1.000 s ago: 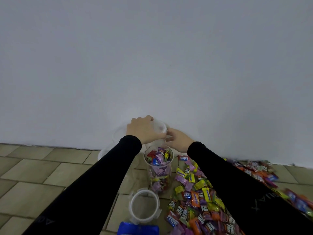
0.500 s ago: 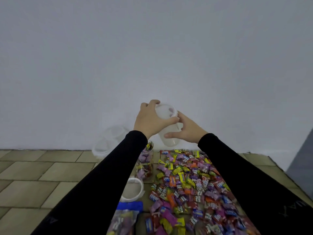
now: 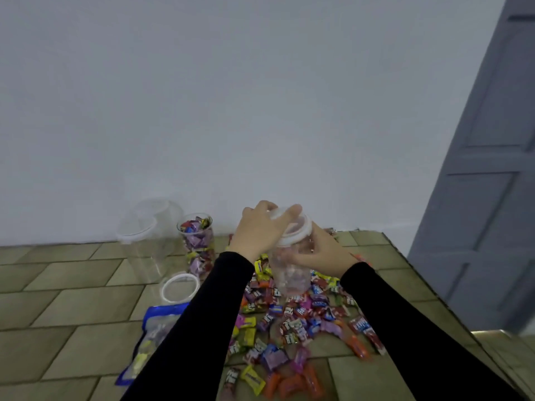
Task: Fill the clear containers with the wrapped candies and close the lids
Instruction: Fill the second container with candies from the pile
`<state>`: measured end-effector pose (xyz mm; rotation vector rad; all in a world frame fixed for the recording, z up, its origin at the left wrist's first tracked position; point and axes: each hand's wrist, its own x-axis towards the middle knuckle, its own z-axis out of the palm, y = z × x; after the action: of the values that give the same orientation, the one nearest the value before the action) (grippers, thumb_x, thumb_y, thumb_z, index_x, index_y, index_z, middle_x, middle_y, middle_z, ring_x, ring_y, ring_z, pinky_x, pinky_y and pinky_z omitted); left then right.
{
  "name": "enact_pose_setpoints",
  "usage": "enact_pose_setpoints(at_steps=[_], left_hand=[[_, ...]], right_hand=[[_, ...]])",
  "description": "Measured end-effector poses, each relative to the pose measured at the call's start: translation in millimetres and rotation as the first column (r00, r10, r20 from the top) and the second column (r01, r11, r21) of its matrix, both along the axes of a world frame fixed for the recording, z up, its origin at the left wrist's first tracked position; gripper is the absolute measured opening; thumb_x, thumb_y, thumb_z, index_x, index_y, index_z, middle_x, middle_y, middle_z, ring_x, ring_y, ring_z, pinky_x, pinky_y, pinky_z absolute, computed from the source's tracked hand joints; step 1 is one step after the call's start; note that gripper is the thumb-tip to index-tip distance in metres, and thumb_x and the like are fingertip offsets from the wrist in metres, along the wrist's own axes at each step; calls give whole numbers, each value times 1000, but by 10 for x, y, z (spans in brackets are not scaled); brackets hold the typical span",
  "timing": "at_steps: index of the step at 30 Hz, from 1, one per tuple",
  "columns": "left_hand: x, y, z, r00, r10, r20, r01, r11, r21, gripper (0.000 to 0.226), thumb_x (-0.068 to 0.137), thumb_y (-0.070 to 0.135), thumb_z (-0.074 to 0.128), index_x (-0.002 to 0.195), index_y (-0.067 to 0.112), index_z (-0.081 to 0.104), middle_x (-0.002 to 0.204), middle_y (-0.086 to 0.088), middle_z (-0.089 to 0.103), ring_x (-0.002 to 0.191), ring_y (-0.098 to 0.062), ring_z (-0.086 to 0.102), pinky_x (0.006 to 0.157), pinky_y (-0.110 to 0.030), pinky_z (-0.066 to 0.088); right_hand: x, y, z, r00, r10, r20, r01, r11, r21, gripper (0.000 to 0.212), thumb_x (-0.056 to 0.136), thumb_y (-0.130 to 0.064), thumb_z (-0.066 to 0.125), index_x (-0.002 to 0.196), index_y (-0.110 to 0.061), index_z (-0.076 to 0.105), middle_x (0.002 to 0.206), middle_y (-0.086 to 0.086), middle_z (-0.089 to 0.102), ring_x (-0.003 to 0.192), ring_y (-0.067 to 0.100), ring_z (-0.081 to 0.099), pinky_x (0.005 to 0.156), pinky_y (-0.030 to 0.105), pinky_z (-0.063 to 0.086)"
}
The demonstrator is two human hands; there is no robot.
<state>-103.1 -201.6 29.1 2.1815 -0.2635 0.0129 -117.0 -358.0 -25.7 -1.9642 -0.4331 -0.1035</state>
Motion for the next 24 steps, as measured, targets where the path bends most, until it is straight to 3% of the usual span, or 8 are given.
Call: enact_pose_setpoints(at_steps=[3, 6, 10, 12, 15, 17, 21, 24], left_hand=[[-128, -119, -75, 1000, 17, -4, -17, 1000, -7, 48, 90, 61, 51, 98, 14, 60, 100, 0, 61, 89, -17, 56, 66, -31, 38], [-306, -249, -183, 998, 63, 2, -63, 998, 5, 52, 95, 56, 45, 67, 13, 47, 65, -2, 49, 67, -22, 48, 59, -33, 32], [-573, -413, -458, 996, 76, -51, -74, 997, 30, 57, 98, 56, 37, 64, 12, 50, 65, -7, 53, 59, -19, 48, 56, -27, 33], [-693, -487, -566, 992, 78, -102, -78, 997, 0, 56, 96, 53, 45, 56, 13, 43, 55, -2, 44, 50, -15, 40, 48, -24, 30], [-848, -631, -646, 987, 68, -149, -72, 997, -22, 58, 95, 52, 50, 53, 17, 32, 51, 1, 31, 48, -16, 33, 50, -29, 25], [-909, -694, -683, 985, 67, -159, -70, 997, -15, 55, 95, 53, 49, 55, 18, 35, 53, 2, 34, 50, -15, 35, 51, -29, 26], [-976, -737, -763, 987, 81, -139, -68, 993, 94, 51, 95, 55, 45, 62, 17, 41, 62, 1, 43, 57, -14, 42, 57, -29, 31], [-1032, -772, -766, 989, 84, -125, -69, 991, 114, 49, 97, 54, 43, 64, 17, 44, 67, 0, 48, 62, -16, 46, 66, -30, 34]], right_hand=[[-277, -189, -129, 1000, -27, -15, 28, 999, 34, 57, 73, -22, 81, 122, -30, 52, 113, -13, 66, 106, 1, 62, 87, 19, 49], [-526, -357, -301, 996, -91, 11, 91, 996, -8, 65, 67, -40, 79, 125, -34, 50, 120, -15, 63, 112, 2, 59, 93, 26, 49], [-854, -581, -528, 991, -111, 76, 117, 989, -87, 65, 66, -43, 78, 123, -35, 49, 122, -12, 61, 114, 3, 58, 93, 23, 47], [-972, -649, -600, 988, -125, 92, 135, 986, -103, 62, 65, -41, 77, 121, -36, 50, 119, -14, 62, 110, 0, 59, 89, 18, 47], [-1099, -759, -719, 988, -135, 72, 141, 986, -83, 58, 64, -39, 78, 118, -30, 56, 113, -10, 66, 105, 5, 62, 84, 23, 51], [-1162, -800, -785, 989, -137, 62, 142, 987, -77, 59, 64, -39, 78, 118, -25, 57, 111, -7, 67, 103, 6, 63, 83, 25, 52], [-1263, -812, -800, 990, -132, 39, 135, 987, -89, 55, 63, -38, 77, 113, -28, 56, 106, -14, 66, 97, -2, 63, 78, 12, 47], [-1298, -826, -822, 993, -119, 17, 120, 989, -89, 50, 67, -22, 78, 109, -34, 54, 100, -19, 64, 91, -11, 61, 74, 5, 43]])
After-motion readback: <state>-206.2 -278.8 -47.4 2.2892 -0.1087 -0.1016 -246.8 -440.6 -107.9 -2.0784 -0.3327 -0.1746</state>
